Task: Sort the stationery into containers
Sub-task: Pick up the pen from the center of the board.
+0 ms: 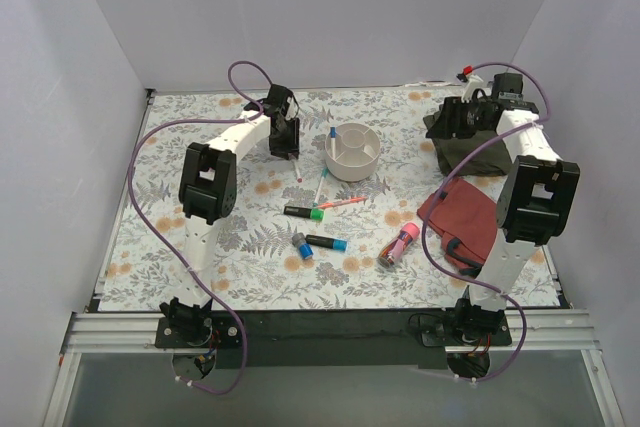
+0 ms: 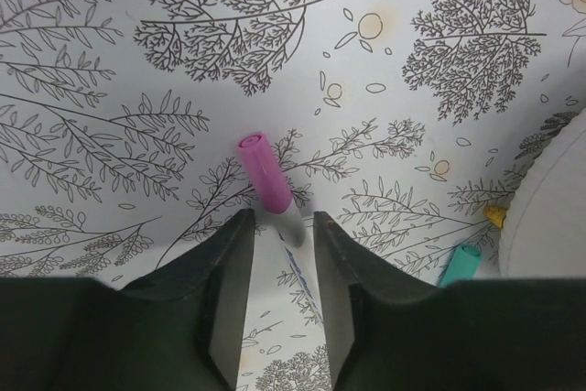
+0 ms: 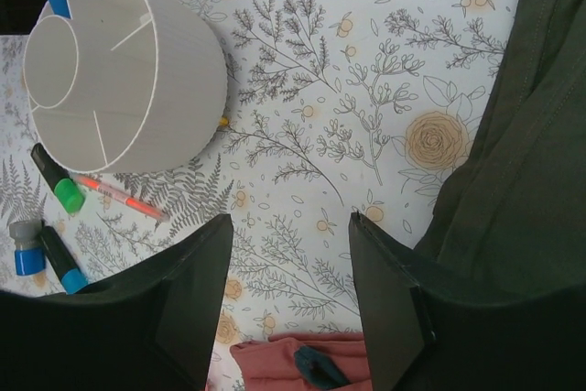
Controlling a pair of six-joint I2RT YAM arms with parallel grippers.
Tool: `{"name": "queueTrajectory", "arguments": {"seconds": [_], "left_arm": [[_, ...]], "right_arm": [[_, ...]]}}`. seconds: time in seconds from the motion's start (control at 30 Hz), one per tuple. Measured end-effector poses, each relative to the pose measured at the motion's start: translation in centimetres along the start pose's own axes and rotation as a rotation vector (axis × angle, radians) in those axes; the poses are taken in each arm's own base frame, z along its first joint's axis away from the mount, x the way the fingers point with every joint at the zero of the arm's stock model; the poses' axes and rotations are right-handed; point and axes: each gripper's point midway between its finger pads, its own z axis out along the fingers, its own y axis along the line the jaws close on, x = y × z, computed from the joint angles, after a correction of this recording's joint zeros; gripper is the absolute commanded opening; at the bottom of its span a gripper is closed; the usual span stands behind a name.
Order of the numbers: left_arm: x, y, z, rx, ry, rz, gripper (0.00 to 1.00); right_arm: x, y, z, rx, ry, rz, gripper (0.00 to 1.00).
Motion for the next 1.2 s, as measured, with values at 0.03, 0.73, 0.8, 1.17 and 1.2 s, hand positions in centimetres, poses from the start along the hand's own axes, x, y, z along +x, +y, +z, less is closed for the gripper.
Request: {"name": "queueTrajectory", "arguments": {"seconds": [0.03,0.73,0.8,1.17,1.2], "left_arm": [[-0.1,0.0,0.0,-0.002,-0.005,0.01,0.37],[-1.2,1.3,0.5,-0.062,-0.026,0.092,0.05],[-1.1,1.2,0.5,-0.056,-0.028,0.093,0.0],[-1.3,-0.4,-1.1,0.057,0.023,0.121,0.0],[-1.8,-0.8,-1.6,0.08,0.011,0.128,0.0]], "right_arm": [[0.1,0.0,0.0,-0.001,0.002,0.003,0.62],[2.0,0.2,0.5,-0.022,0.031,0.061,0.62],[2.0,0.2,0.5,-0.024,0.03,0.06,0.62],[1.9,0.2,0.5,-0.023,0.03,0.063,0.61],[2.0,0.2,0.5,-0.02,0.03,0.063,0.61]]}}
